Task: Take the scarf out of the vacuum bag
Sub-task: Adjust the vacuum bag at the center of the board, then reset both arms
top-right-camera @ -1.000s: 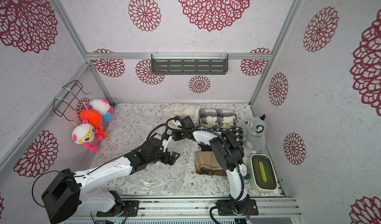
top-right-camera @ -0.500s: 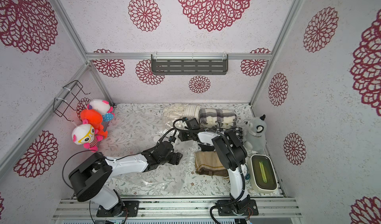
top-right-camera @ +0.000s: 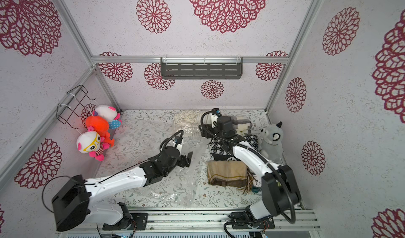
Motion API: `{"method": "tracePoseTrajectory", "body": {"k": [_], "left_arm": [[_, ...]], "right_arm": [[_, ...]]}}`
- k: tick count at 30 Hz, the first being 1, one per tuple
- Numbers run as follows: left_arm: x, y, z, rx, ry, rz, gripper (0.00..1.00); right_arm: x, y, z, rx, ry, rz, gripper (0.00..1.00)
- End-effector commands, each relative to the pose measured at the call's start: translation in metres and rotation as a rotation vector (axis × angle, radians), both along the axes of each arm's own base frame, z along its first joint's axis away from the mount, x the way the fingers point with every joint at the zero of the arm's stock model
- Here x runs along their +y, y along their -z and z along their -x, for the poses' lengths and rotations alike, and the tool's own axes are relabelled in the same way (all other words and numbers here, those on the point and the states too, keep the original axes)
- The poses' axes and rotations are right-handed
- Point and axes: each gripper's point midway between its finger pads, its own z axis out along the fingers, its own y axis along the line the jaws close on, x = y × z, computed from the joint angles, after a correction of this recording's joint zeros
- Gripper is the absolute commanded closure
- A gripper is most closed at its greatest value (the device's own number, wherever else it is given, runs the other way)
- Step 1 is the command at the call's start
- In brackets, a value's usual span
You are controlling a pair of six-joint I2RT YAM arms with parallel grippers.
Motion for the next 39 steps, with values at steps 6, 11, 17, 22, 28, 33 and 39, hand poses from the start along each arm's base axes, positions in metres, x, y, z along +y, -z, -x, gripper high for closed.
{"method": "tracePoseTrajectory", "body": {"k": [6,11,17,22,28,33,39], "left_arm": [[0.208,-0.039,-0.056,-0.172,-0.520,-0.076,0.02],[0.248,-0.002,-0.064,-0.126,-0.559,-0.191,0.02],[0.294,0.067,-0.074,-0.077,-0.633,-0.139,0.02],[0.316,0.071,-0.074,-0.124,-0.638,-0.100,0.02],[0.324,0.093,-0.084,-0.077,-0.611,-0.037,0.02],[0.331,0.094,-0.088,-0.070,-0.611,-0.010,0.02],[0.331,0.093,-0.088,-0.081,-0.611,-0.003,0.02]], "right_arm": [[-0.194,0.013,0.015,-0.080,0.514,0.169,0.02],[-0.234,0.076,0.045,-0.156,0.616,0.275,0.02],[-0.225,0.115,0.044,-0.189,0.570,0.233,0.02],[-0.233,0.131,0.043,-0.232,0.615,0.262,0.02],[-0.236,0.155,0.031,-0.184,0.633,0.298,0.01],[-0.233,0.155,0.030,-0.192,0.641,0.328,0.01],[-0.233,0.154,0.030,-0.203,0.643,0.330,0.01]]}}
